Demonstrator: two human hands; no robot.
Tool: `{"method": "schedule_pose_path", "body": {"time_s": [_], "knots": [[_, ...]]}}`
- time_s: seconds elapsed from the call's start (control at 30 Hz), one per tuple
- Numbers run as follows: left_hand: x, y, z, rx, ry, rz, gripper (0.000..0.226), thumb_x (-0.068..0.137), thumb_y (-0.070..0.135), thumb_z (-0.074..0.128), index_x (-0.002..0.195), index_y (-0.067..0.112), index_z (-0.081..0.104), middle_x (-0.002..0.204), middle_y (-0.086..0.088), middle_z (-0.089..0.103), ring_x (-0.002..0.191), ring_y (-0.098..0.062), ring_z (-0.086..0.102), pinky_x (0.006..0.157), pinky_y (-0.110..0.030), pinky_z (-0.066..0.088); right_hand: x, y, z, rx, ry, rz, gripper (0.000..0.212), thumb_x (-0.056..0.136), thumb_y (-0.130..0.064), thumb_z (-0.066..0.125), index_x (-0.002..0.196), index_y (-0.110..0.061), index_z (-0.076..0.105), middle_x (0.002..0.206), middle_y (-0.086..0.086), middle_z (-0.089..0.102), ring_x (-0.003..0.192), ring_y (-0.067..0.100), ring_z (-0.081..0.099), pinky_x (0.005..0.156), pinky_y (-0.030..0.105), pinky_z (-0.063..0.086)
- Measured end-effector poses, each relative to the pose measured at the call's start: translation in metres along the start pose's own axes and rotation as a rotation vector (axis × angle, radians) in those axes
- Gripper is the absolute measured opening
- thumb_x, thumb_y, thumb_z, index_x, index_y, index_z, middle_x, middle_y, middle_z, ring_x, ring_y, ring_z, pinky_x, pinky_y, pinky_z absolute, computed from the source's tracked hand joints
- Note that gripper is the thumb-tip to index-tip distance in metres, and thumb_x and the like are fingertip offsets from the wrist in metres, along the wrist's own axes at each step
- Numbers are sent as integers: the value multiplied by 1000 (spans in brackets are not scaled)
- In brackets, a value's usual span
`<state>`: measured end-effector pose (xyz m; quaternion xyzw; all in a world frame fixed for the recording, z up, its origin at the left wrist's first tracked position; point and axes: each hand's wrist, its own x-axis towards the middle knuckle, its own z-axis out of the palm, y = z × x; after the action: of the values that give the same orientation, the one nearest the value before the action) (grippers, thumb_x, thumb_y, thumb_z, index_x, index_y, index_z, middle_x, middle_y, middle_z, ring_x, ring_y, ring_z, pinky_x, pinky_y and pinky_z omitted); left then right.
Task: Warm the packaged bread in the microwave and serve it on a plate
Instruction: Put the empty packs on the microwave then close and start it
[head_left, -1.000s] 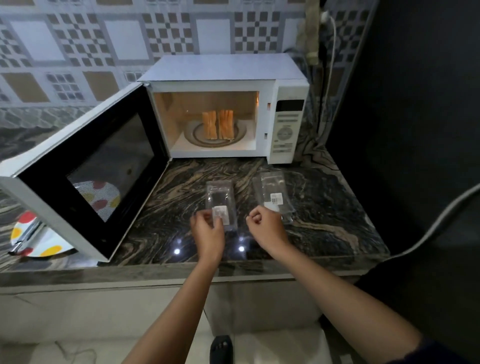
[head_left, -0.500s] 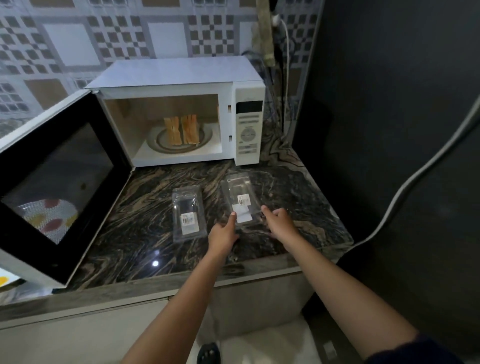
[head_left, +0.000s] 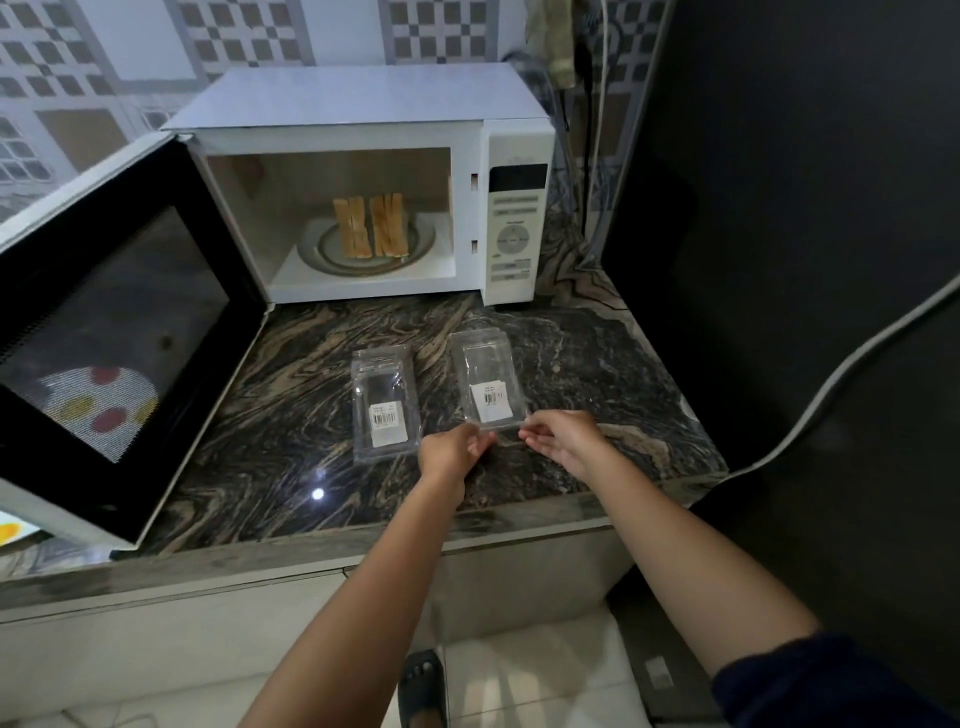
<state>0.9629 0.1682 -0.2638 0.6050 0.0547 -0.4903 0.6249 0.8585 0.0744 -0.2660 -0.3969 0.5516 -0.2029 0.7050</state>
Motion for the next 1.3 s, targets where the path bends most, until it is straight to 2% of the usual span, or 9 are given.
{"method": "schedule_pose_path", "body": {"time_s": [0.17,0.3,0.47,0.6,0.73,0.8,0.93,1.07,1.3], "knots": [[-4,5,-1,-88,-7,-46,28,86,-8,55,112,-18,50,111,-32,60,70,-25,64,47,-19,56,-3,-3,2,51,23,30,12,83,6,53,74,0,56,68,10,58,60,13,57,50,15,50],[-7,9,-2,-45,-12,-59,33,87,-7,56,116,-20,49,112,-33,60,74,-26,65,43,-18,53,-2,-3,6,-35,57,22,11,82,7,52,74,0,55,67,10,58,58,12,56,50,14,48],[-2,5,-4,103,7,7,21,86,-7,57,103,-18,56,103,-29,65,83,-29,67,66,-25,59,-1,0,8,-166,110,-46,11,81,5,53,71,0,55,64,11,59,54,12,55,48,15,48],[-3,0,-9,380,38,92,20,88,11,60,70,1,65,66,-10,68,86,-30,68,87,-40,54,-5,0,10,-557,232,-235,24,81,-7,60,58,-9,52,69,16,66,63,21,62,62,31,52],[-26,8,-18,697,140,383,34,92,33,54,108,3,55,99,-7,63,88,-21,59,74,-33,46,-15,-2,13,-795,317,-481,13,86,-12,58,73,-13,55,77,2,59,77,18,55,65,25,37],[-39,10,-29,709,164,587,41,93,31,52,124,5,46,109,-6,56,98,-19,55,84,-31,47,-15,-4,16,-741,311,-588,7,87,-14,59,93,-11,56,98,6,60,87,18,54,69,24,38],[-37,15,-57,815,266,840,61,94,33,50,146,12,25,150,-5,27,139,-20,25,115,-35,24,-14,-7,30,-726,270,-718,44,88,-22,62,128,-11,46,131,8,50,119,23,48,89,29,41],[-14,29,-74,815,307,771,88,88,44,56,150,15,0,160,0,-2,147,-15,-3,116,-29,4,-10,-8,46,-747,171,-671,81,84,-30,67,148,-14,19,154,7,24,140,23,25,112,35,28],[24,40,-73,819,299,559,119,68,60,70,150,16,-4,159,-1,-11,147,-19,-6,118,-38,10,8,-6,66,-722,134,-547,108,77,-38,74,151,-15,-1,159,6,6,145,24,13,117,39,21]]}}
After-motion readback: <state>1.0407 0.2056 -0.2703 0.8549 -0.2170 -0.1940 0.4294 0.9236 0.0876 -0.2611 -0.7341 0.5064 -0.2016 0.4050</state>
